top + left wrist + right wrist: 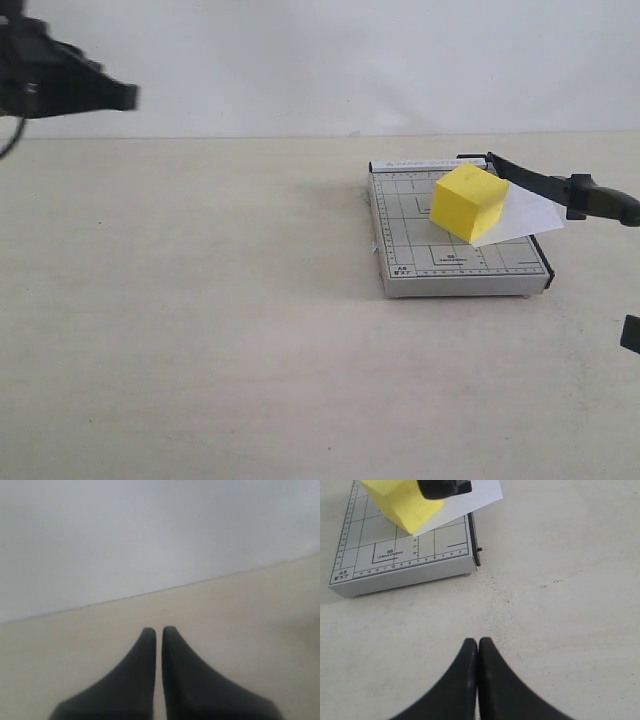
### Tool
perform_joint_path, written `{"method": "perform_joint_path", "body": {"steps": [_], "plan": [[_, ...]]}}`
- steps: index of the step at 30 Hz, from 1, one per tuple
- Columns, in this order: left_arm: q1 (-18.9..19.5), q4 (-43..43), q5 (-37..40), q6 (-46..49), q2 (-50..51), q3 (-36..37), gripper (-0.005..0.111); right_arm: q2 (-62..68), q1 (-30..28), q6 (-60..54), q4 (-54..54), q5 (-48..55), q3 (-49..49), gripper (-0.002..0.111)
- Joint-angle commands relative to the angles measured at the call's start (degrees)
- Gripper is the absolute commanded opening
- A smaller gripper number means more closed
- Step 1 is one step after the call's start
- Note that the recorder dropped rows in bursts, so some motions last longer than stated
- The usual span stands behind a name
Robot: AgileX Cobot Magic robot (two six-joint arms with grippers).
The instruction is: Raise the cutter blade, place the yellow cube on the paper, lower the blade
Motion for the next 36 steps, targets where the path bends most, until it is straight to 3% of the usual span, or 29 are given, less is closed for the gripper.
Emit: {"method": "perform_joint_path", "body": {"steps": [1,6,9,12,14,19,22,24,27,29,31,33,36], "plan": [[15.26,-2.94,7.48,-16.51,-2.98,0.37,0.005,0.04,-0.19,-0.14,0.0,-0.43,-0.18,0.0],[28.81,-11.6,17.75,-41.62,-2.54,0.47,0.005,0.04,-0.19,-0.14,0.0,-0.87,-0.18,0.0],[33.17,-19.08,19.73,-47.58,-2.42,0.47,0.005,0.04,-0.19,-0.14,0.0,-0.87,-0.18,0.0],[35.59,-33.6,19.77,-49.61,-2.53,0.34,0.005,0.04,-0.19,-0.14,0.0,-0.87,-0.18,0.0],[35.73,-40.9,18.41,-42.61,-2.92,-1.0,0.005,0.04,-0.19,-0.14,0.0,-0.99,-0.18,0.0],[35.73,-40.9,17.64,7.16,-4.95,-9.69,0.005,0.04,-0.19,-0.14,0.0,-0.99,-0.18,0.0],[35.73,-40.9,20.7,26.92,-6.8,-14.84,0.005,0.04,-0.19,-0.14,0.0,-0.99,-0.18,0.0],[35.73,-40.9,24.4,34.83,-7.59,-17.48,0.005,0.04,-0.19,-0.14,0.0,-0.99,-0.18,0.0],[35.73,-40.9,40.44,43.43,-7.79,-19.04,0.005,0.04,-0.19,-0.14,0.0,-1.4,-0.18,0.0],[34.9,-40.9,46.05,34.61,-7.79,-18.32,0.005,0.04,-0.19,-0.14,0.0,-1.51,-0.18,0.0],[33.81,-40.9,42.61,20.78,-7.52,-16.01,0.005,0.04,-0.19,-0.14,0.0,-1.51,-0.18,0.0],[33.73,-40.9,34.09,3.31,-7.19,-12.47,0.005,0.04,-0.19,-0.14,0.0,-1.51,-0.18,0.0],[33.83,-40.9,13.67,-32.66,-7.19,-7.17,0.005,0.04,-0.19,-0.14,0.0,-1.51,-0.18,0.0]]}}
